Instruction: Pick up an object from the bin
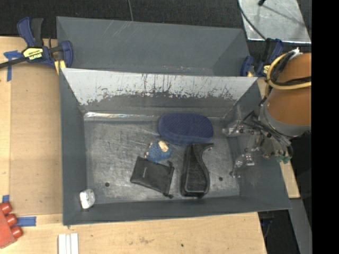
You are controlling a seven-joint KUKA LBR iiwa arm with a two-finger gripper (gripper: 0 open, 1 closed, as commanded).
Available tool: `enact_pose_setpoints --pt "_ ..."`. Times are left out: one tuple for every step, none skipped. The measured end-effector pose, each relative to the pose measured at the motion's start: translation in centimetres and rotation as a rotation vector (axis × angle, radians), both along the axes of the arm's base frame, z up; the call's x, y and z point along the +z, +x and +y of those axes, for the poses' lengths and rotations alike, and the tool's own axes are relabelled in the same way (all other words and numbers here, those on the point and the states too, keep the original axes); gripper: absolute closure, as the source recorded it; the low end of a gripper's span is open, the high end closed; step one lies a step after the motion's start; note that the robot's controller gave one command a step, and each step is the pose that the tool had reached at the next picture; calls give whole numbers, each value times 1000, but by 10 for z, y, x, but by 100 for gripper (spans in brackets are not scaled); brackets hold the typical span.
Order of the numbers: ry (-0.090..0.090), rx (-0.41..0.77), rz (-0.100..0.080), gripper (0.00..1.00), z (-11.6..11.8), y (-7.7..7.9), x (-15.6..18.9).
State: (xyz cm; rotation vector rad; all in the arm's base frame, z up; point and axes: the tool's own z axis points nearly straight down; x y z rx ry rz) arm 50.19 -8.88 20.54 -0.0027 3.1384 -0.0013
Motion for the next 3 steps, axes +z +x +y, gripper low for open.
enact_pose_setpoints --pt "3 232 -1 0 76 47 -49" --pt "4 44 -2 0 131 97 -69" --pt "5 348 -21 0 91 119 -129"
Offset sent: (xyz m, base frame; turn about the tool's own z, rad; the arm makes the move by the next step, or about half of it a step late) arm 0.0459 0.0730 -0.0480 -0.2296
